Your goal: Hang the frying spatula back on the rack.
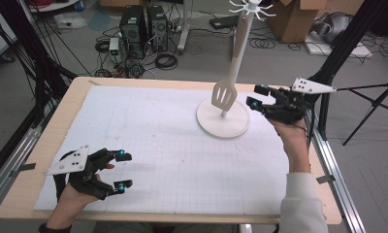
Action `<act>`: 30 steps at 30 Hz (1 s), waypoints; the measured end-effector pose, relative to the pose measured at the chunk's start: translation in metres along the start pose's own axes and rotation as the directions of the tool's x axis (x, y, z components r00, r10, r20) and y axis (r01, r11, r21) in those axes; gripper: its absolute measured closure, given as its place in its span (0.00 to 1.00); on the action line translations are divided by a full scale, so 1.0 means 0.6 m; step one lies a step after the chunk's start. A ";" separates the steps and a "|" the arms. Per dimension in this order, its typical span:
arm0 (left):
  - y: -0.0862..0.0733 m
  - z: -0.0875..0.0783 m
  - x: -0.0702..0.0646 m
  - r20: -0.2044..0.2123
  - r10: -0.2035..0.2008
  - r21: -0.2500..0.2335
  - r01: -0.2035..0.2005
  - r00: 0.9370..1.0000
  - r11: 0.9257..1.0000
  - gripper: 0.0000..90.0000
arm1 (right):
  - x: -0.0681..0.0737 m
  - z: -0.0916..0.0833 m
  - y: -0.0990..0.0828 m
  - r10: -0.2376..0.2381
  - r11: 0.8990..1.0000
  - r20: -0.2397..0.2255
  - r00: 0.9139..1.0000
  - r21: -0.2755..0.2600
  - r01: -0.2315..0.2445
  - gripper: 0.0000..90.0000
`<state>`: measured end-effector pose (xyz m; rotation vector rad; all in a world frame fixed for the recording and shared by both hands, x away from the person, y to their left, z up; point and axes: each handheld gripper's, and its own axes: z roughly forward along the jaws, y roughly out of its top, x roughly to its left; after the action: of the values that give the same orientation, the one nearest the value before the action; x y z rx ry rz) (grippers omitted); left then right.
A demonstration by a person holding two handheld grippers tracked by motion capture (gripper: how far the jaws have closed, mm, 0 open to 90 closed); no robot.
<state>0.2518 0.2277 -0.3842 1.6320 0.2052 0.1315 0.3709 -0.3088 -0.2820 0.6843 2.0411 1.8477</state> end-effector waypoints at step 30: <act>-0.018 -0.042 0.032 -0.111 -0.002 -0.008 0.001 0.994 1.000 0.28 | 0.177 0.001 -0.214 -0.061 0.991 -0.119 0.991 0.113 0.074 0.20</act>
<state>0.2646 0.2569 -0.3936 1.6175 0.2911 0.2220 0.2636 -0.2593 -0.3994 0.5423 2.2322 1.7785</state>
